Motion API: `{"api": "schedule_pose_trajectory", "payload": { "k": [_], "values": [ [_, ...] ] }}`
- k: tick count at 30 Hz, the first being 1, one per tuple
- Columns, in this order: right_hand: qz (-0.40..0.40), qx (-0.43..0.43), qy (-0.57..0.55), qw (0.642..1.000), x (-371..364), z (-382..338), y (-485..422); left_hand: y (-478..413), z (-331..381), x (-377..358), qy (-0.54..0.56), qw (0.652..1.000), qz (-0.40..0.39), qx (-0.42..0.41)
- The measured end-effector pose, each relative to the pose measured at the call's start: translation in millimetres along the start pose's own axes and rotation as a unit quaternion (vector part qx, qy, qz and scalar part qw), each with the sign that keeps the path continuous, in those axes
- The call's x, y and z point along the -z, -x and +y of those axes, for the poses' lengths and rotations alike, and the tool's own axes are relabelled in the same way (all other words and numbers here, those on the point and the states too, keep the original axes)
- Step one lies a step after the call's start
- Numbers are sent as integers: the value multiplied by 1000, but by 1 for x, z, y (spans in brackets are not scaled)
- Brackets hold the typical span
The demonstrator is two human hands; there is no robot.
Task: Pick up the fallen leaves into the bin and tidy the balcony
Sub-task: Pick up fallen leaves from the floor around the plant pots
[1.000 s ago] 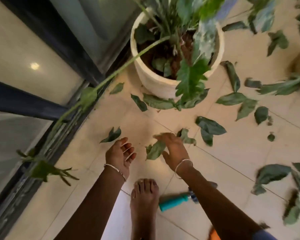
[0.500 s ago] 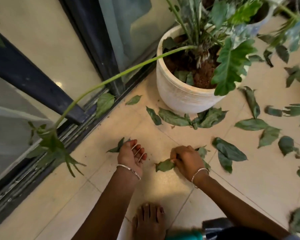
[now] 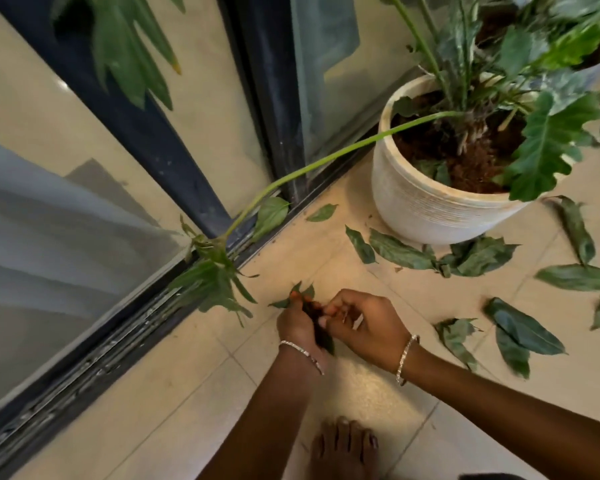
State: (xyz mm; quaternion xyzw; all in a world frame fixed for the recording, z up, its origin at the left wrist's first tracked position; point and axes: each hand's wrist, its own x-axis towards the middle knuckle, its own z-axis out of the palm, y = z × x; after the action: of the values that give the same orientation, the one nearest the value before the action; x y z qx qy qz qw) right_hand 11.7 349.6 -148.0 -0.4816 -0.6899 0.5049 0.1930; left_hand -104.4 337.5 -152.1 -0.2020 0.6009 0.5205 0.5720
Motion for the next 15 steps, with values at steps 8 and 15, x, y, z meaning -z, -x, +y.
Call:
{"api": "schedule_pose_trajectory", "payload": {
  "k": [8, 15],
  "values": [
    [-95, 79, 262, 957, -33, 43, -60, -20, 25, 76, 49, 994, 92, -37],
    [-91, 210, 442, 867, -55, 56, -81, -18, 25, 72, 6, 995, 77, -70]
  ]
}}
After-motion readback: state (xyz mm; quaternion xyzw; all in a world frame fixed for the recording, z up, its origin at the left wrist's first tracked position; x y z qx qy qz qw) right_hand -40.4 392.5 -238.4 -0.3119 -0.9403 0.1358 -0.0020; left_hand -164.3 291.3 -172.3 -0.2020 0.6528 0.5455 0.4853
